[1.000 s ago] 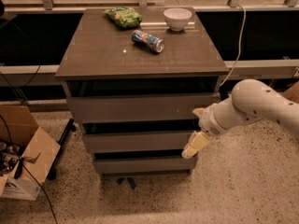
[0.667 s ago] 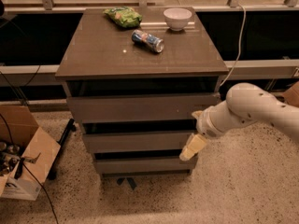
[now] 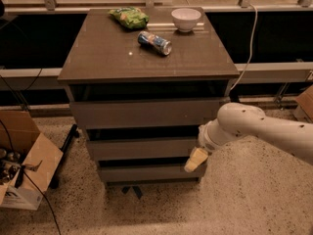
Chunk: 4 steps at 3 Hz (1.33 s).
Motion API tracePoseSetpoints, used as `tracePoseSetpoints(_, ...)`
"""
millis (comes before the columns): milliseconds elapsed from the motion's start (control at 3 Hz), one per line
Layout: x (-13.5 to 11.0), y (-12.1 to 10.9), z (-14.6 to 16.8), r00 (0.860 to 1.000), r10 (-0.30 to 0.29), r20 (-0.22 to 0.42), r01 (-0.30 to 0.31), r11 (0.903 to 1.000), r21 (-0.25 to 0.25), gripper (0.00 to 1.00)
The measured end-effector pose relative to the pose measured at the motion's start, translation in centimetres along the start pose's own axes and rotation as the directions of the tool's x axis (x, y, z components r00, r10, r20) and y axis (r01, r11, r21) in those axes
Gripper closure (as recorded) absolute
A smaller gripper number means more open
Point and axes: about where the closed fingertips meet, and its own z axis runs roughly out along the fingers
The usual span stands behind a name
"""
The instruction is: Open middle drawer
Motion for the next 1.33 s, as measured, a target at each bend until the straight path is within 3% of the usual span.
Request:
tracePoseSetpoints(667, 3.7, -3.5, 5.9, 0.998, 0.068, 0.003, -0.068, 0.9977, 0.008, 0.0)
tracePoseSetpoints(1333, 4.8, -7.7, 11.1, 0.986, 0.13, 0.099, -0.131, 0.9914, 0.001, 0.0)
